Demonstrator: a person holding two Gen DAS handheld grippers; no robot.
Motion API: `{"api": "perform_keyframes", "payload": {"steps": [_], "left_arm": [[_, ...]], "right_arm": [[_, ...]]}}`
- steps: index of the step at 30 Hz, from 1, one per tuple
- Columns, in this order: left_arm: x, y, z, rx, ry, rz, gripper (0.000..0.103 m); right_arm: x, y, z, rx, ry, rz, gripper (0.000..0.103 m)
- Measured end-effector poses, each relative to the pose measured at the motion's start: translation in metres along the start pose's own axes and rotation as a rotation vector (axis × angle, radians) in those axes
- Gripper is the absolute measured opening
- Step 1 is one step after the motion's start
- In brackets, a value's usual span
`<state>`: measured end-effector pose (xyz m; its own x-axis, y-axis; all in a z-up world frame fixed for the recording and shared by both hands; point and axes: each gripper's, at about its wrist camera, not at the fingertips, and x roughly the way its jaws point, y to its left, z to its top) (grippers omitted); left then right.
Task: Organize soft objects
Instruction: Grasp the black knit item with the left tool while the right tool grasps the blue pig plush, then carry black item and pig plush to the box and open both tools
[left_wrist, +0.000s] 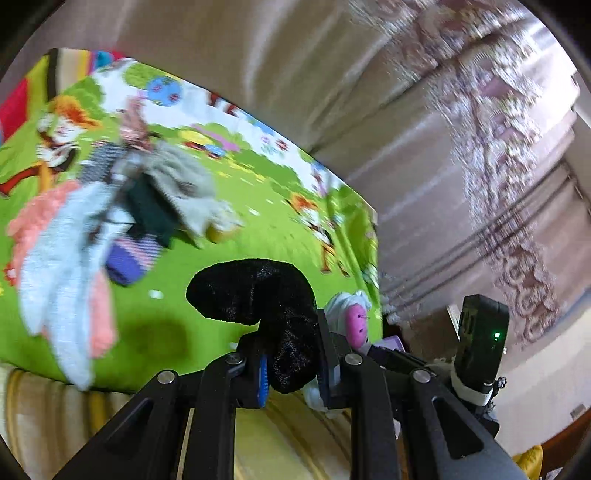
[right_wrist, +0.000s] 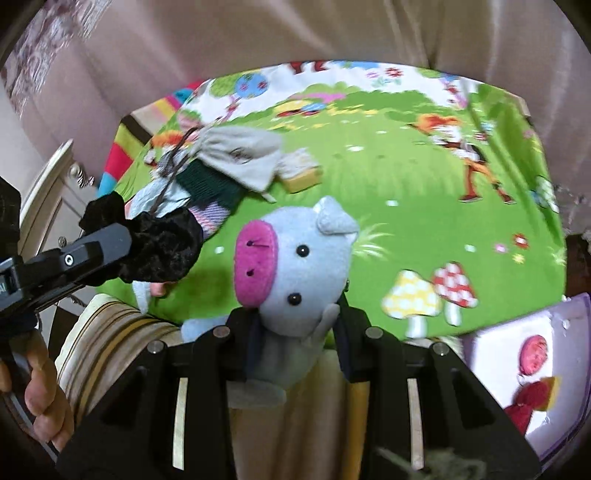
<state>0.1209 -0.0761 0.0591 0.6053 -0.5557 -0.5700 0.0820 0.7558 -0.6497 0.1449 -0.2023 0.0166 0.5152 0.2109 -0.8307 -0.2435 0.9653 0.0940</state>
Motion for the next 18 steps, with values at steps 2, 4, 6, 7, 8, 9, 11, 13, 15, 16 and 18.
{"api": "perform_keyframes", "payload": {"steps": [2,4,6,7,8,9,11,13,15,16,18], "left_arm": [[0.014,-0.017,-0.002,0.025,0.041,-0.028,0.020],[0.027,-0.033,-0.007,0.056,0.074,-0.044,0.020],[0.041,-0.050,-0.013,0.082,0.112,-0.067,0.020],[0.049,-0.059,-0.016,0.096,0.132,-0.078,0.020],[0.057,-0.069,-0.020,0.116,0.152,-0.085,0.020],[0.063,-0.076,-0.024,0.131,0.168,-0.092,0.020],[0.079,-0.092,-0.032,0.159,0.209,-0.108,0.020],[0.092,-0.105,-0.041,0.184,0.245,-0.120,0.020],[0.104,-0.118,-0.051,0.209,0.288,-0.134,0.020],[0.110,-0.123,-0.055,0.221,0.303,-0.134,0.020],[0.121,-0.134,-0.063,0.252,0.335,-0.133,0.020]], "right_arm": [[-0.011,-0.017,-0.004,0.025,-0.014,-0.022,0.038],[-0.024,-0.038,-0.010,0.057,-0.026,-0.048,0.038],[-0.038,-0.062,-0.017,0.090,-0.042,-0.091,0.038],[-0.043,-0.070,-0.020,0.099,-0.047,-0.112,0.038],[-0.049,-0.079,-0.024,0.109,-0.053,-0.136,0.038],[-0.053,-0.086,-0.026,0.118,-0.057,-0.151,0.038],[-0.061,-0.104,-0.033,0.149,-0.063,-0.176,0.038],[-0.067,-0.121,-0.039,0.178,-0.066,-0.194,0.038],[-0.071,-0.134,-0.044,0.203,-0.068,-0.209,0.038],[-0.074,-0.142,-0.048,0.218,-0.068,-0.218,0.038],[-0.076,-0.157,-0.055,0.244,-0.065,-0.235,0.038]]}}
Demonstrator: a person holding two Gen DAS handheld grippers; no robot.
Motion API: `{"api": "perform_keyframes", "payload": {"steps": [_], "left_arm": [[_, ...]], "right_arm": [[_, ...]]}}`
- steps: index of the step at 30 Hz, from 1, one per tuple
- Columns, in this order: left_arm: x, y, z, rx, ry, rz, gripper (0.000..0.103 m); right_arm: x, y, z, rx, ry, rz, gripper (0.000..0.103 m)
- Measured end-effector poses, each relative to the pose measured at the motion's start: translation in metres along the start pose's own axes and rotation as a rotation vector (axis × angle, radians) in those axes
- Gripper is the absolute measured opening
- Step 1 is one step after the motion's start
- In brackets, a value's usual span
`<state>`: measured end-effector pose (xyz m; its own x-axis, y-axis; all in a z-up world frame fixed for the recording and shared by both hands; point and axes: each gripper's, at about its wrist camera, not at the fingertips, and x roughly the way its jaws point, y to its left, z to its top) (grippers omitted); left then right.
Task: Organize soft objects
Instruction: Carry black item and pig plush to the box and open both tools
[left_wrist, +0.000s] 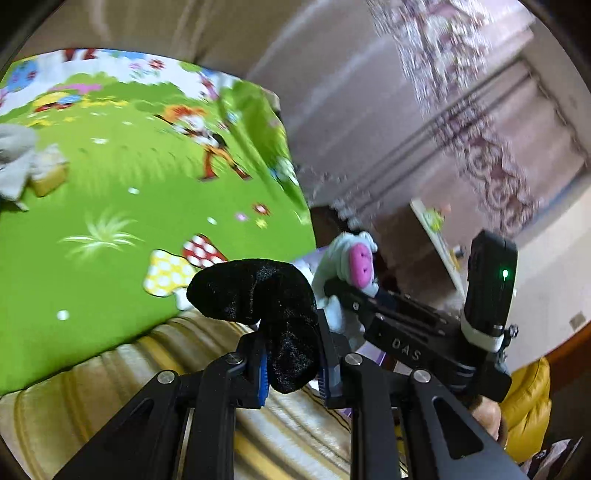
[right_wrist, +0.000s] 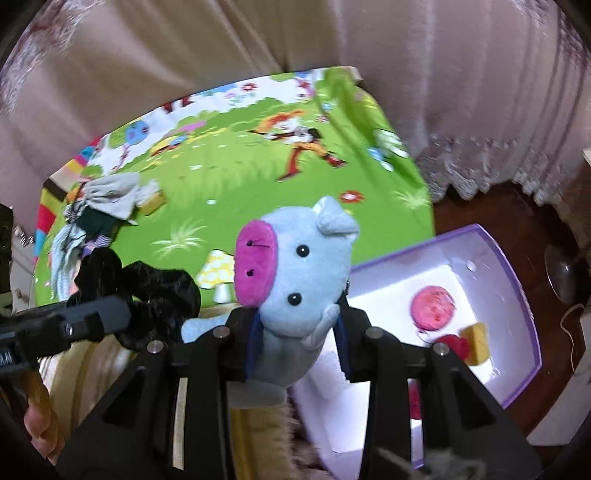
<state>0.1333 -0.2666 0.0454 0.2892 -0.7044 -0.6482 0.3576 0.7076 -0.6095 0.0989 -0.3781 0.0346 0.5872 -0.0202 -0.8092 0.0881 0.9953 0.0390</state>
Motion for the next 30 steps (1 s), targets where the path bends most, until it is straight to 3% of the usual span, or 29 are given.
{"api": "perform_keyframes", "payload": {"steps": [8,15,17,19,23,27,30], "left_arm": [[0.048,-0.033,0.002,0.069,0.112,-0.022,0.020],[0.081,-0.053,0.002,0.092,0.174,-0.056,0.021],[0.088,-0.055,0.003,0.087,0.187,-0.071,0.032],[0.091,-0.055,0.003,0.079,0.196,-0.073,0.056],[0.091,-0.049,0.005,0.045,0.210,-0.084,0.065],[0.079,-0.052,0.008,0.079,0.183,-0.070,0.071],[0.067,-0.057,0.012,0.125,0.117,0.021,0.077]], "right_arm": [[0.001,-0.053,-0.015,0.096,0.006,-0.074,0.039],[-0.004,-0.083,-0.017,0.157,-0.010,-0.142,0.049],[-0.005,-0.091,-0.017,0.179,-0.012,-0.158,0.058],[-0.003,-0.097,-0.017,0.205,-0.011,-0.154,0.066],[-0.003,-0.102,-0.015,0.222,-0.020,-0.169,0.073],[-0.004,-0.101,-0.014,0.214,-0.028,-0.174,0.075],[-0.005,-0.094,-0.013,0.200,-0.035,-0.167,0.076]]}}
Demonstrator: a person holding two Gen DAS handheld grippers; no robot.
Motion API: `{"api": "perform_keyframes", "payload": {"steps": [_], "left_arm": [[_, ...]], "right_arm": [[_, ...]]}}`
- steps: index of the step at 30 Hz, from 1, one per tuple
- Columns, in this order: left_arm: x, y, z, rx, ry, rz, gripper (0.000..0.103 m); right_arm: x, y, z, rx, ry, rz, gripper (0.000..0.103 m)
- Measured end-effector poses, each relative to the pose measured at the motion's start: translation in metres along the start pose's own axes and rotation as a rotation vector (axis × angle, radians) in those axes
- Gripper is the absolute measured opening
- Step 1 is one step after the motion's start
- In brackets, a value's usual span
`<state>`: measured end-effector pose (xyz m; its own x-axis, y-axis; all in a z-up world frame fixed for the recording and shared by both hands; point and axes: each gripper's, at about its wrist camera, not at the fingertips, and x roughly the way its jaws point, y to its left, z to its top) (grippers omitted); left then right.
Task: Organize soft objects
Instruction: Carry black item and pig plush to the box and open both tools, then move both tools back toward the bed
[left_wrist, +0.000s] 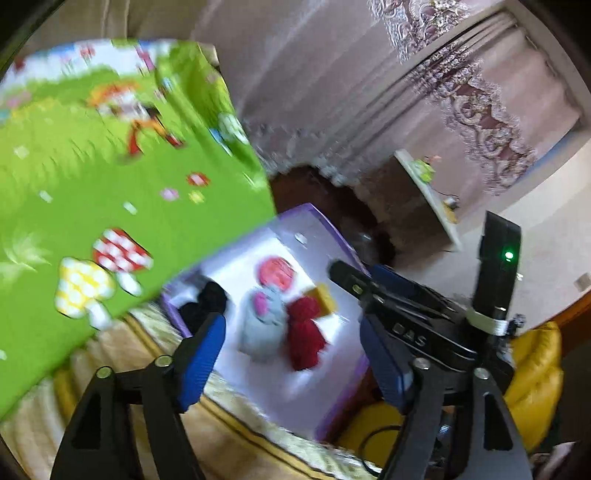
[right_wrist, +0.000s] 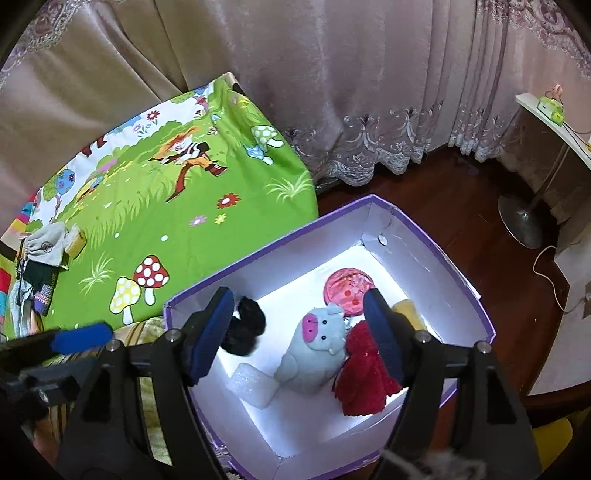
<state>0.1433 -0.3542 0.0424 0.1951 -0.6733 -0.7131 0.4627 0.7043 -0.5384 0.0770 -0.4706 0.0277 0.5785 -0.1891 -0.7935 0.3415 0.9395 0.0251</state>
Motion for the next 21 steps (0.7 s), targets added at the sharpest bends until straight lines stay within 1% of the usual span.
{"api": "perform_keyframes", "payload": {"steps": [2,4,5,7,8,12,14,15,16,18,20,21], "left_arm": [[-0.014,-0.003,0.000,0.050,-0.076,0.083,0.078],[-0.027,-0.007,-0.001,0.118,-0.143,0.151,0.079],[-0.033,-0.007,-0.001,0.156,-0.161,0.191,0.080],[-0.042,-0.002,0.000,0.180,-0.177,0.237,0.080],[-0.048,0.002,0.001,0.176,-0.186,0.246,0.080],[-0.068,0.028,0.006,0.145,-0.178,0.262,0.080],[-0.081,0.047,0.008,0.134,-0.198,0.312,0.080],[-0.088,0.055,0.009,0.124,-0.211,0.330,0.080],[-0.096,0.067,0.010,0.105,-0.223,0.345,0.080],[-0.113,0.094,0.013,0.046,-0.246,0.377,0.079],[-0.136,0.125,0.015,-0.027,-0.282,0.416,0.077],[-0.144,0.136,0.017,-0.049,-0.296,0.429,0.074]], "right_arm": [[-0.003,0.005,0.001,-0.010,-0.008,0.005,0.077],[-0.007,0.011,0.003,-0.022,-0.021,0.014,0.078],[-0.008,0.014,0.003,-0.027,-0.027,0.017,0.079],[-0.011,0.021,0.006,-0.036,-0.039,0.026,0.082],[-0.013,0.025,0.008,-0.042,-0.045,0.034,0.082],[-0.019,0.043,0.014,-0.073,-0.074,0.053,0.085],[-0.025,0.058,0.018,-0.112,-0.103,0.048,0.087],[-0.028,0.065,0.019,-0.128,-0.117,0.043,0.090],[-0.030,0.071,0.020,-0.142,-0.130,0.044,0.093],[-0.034,0.086,0.023,-0.177,-0.160,0.073,0.095],[-0.035,0.099,0.025,-0.214,-0.175,0.095,0.095],[-0.035,0.106,0.025,-0.233,-0.178,0.102,0.095]]}}
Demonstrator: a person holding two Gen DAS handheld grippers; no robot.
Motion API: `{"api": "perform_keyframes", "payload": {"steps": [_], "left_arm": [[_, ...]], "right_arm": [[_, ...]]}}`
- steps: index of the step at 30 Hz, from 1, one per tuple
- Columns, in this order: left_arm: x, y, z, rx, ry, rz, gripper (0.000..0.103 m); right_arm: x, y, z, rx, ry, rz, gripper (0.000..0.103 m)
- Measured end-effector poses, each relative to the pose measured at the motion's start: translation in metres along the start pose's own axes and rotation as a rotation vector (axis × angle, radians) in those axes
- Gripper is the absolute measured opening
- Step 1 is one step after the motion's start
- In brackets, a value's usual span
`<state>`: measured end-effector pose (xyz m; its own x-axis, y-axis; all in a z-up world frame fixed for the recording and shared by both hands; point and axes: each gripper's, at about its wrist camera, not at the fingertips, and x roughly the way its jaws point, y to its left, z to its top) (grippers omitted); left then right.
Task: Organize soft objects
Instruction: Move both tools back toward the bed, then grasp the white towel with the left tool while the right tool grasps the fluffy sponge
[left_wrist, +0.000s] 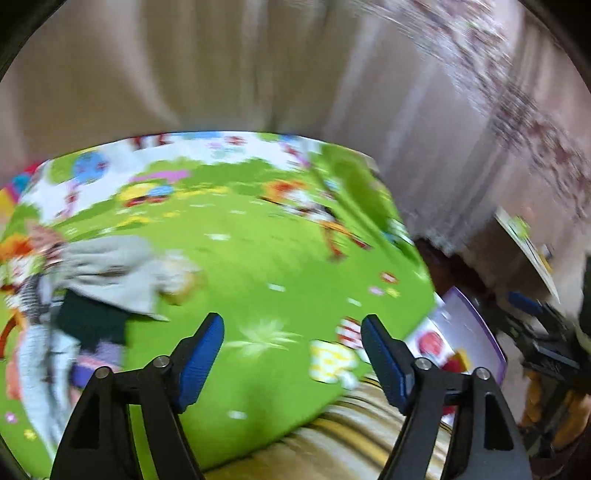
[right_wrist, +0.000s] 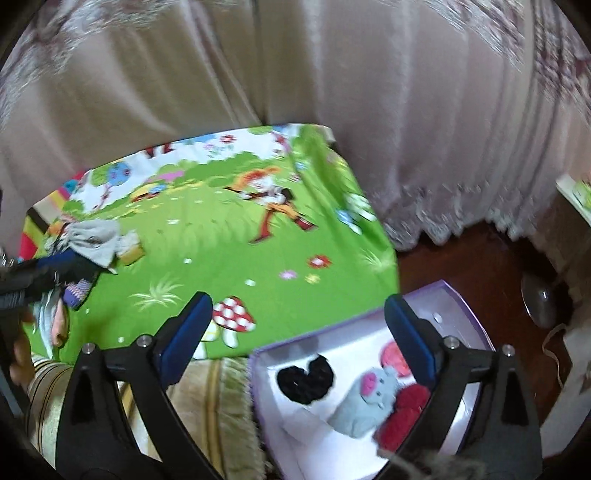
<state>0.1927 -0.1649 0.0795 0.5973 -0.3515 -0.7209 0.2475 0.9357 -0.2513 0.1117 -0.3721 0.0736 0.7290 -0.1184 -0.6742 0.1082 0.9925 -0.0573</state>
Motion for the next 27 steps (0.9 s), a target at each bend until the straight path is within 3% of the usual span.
{"api": "perform_keyframes", "payload": {"steps": [5,12,23,25,27], "left_arm": [[-0.016,0.088,0.019,-0.152,-0.069,0.134,0.066],[0.004,0.173,0.031,-0.279,-0.019,0.200,0.058],[0.056,0.196,0.042,-0.228,0.079,0.251,0.056],[0.061,0.195,0.042,-0.202,0.084,0.261,0.028],[0.058,0.190,0.043,-0.158,0.059,0.280,0.025]], "right_arm": [[0.007,0.034,0.012,-0.085,-0.010,0.048,0.095],[0.026,0.078,0.028,-0.131,0.023,0.213,0.096],[0.060,0.141,0.035,-0.246,0.068,0.259,0.096],[0.067,0.148,0.036,-0.258,0.080,0.265,0.095],[0.072,0.153,0.036,-0.266,0.090,0.268,0.095]]}}
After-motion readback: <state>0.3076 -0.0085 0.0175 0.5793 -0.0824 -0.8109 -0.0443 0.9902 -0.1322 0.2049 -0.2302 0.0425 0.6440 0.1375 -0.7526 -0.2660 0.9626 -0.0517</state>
